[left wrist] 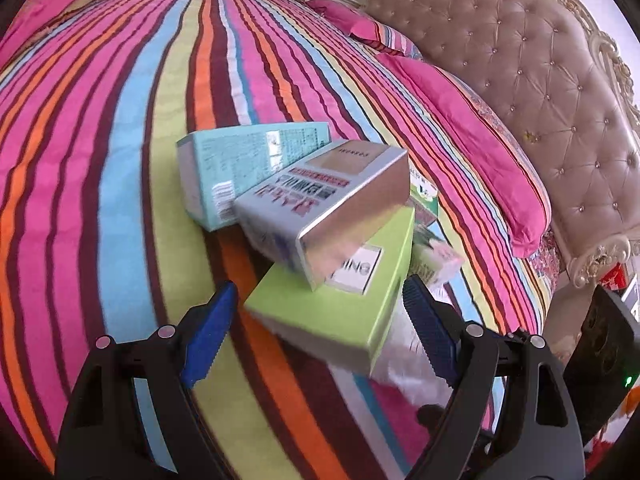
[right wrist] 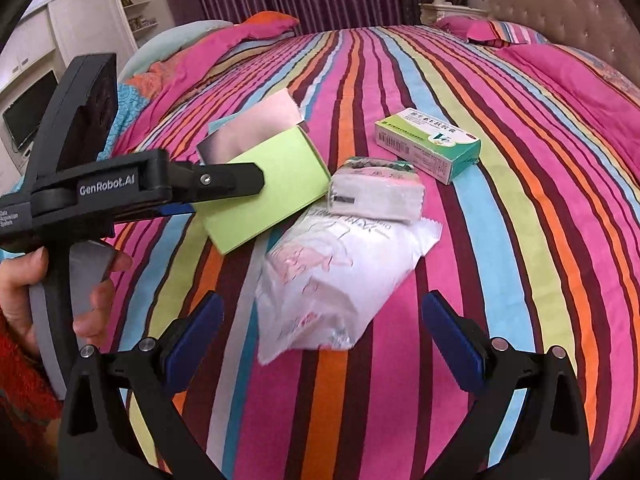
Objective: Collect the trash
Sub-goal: 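Grasp the green 'Deep Cleansing Oil' box with the left gripper while the right grasps the white wrapper, then carry the green box and white wrapper down over the wastebasket with both grippers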
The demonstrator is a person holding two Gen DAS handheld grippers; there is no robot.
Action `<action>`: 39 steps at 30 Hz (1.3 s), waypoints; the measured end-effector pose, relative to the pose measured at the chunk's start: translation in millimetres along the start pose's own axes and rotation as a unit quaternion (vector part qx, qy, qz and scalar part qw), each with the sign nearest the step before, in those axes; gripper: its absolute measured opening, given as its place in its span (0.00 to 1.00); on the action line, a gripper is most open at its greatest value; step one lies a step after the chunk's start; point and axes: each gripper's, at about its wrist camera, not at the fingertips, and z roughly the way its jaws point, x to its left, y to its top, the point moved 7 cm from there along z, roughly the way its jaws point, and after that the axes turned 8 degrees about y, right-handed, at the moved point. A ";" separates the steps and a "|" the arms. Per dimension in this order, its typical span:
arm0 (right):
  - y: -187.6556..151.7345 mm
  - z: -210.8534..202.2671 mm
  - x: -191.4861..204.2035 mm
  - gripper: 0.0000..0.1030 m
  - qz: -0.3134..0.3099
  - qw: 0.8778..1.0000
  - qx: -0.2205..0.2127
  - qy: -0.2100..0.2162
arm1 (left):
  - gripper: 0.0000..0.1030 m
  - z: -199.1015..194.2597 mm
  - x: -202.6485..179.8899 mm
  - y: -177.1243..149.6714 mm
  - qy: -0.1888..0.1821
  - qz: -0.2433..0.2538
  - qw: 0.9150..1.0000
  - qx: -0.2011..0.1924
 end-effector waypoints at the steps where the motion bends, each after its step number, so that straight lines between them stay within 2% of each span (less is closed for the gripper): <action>1: 0.8 1.9 -0.4 0.92 -0.001 1.000 0.000 -0.002 | 0.80 3.3 -1.0 2.0 -0.001 -0.001 1.000 0.001; 10: 6.1 23.9 -10.8 0.92 0.022 1.000 0.000 -0.018 | 0.80 23.2 -9.8 4.7 -0.026 -0.014 1.000 0.009; 16: 9.0 29.3 -11.2 0.91 0.006 1.000 -0.005 -0.024 | 0.80 28.0 -13.7 4.5 -0.020 -0.016 1.000 0.007; 18: 9.2 30.0 -12.0 0.90 0.007 1.000 -0.002 -0.021 | 0.69 28.7 -18.5 3.2 -0.021 -0.010 1.000 0.005; 20: 9.2 28.8 -14.4 0.78 0.005 1.000 0.000 -0.021 | 0.63 28.1 -19.4 1.6 -0.017 -0.017 1.000 0.004; 22: 8.2 23.2 -20.1 0.67 0.009 1.000 -0.001 -0.023 | 0.61 26.5 -19.6 -2.5 -0.008 -0.015 1.000 0.000; 25: 5.0 15.6 -26.7 0.63 0.027 1.000 0.002 -0.002 | 0.60 20.2 -15.5 -9.7 0.006 -0.021 1.000 -0.004; 31: -7.7 -2.7 -23.9 0.62 0.034 0.999 0.002 0.007 | 0.60 -6.3 -6.6 -27.2 0.038 -0.016 0.999 -0.018; 39: -32.2 -29.3 -11.1 0.61 0.045 0.999 0.004 0.023 | 0.60 -42.0 -4.7 -61.3 0.047 -0.019 0.998 -0.028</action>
